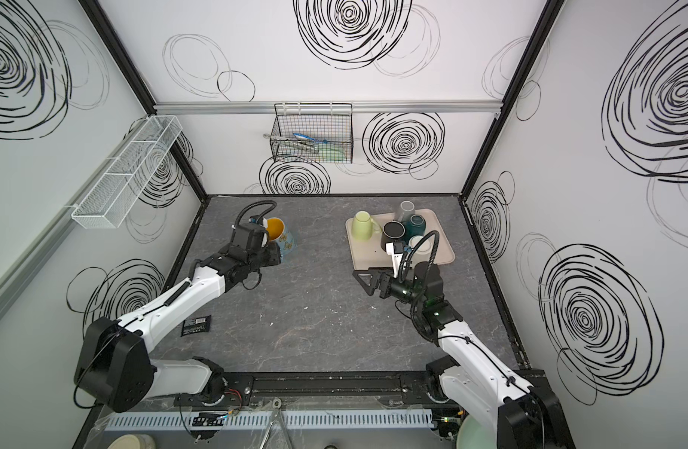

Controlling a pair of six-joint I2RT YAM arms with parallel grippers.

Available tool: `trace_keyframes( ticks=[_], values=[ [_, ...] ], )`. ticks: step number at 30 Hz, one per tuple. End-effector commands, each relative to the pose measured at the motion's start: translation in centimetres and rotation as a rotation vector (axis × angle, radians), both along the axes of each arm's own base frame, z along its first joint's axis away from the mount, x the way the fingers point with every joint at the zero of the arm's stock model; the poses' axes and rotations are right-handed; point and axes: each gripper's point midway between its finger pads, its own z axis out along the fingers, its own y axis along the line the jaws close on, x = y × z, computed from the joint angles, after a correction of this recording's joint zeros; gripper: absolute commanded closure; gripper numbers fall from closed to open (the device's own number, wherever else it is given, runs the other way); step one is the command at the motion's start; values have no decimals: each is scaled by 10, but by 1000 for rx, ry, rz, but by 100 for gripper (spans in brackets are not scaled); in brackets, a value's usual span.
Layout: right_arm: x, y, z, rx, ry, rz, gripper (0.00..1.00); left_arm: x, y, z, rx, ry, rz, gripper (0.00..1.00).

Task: Turn the mug right side up
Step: Place the mug at the top-left of the table.

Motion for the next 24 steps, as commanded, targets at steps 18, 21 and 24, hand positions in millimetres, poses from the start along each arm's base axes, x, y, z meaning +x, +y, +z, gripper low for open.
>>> trace_keyframes(
  ticks=[18, 21, 24],
  values=[
    [-19, -20, -34, -44, 29, -74, 0, 92, 92, 14, 211, -81, 254, 100],
    [-21, -21, -34, -41, 21, -73, 0, 94, 99, 4, 211, -58, 257, 100],
    [-22, -20, -35, -40, 22, -67, 0, 96, 103, -2, 205, -45, 264, 100]
  ],
)
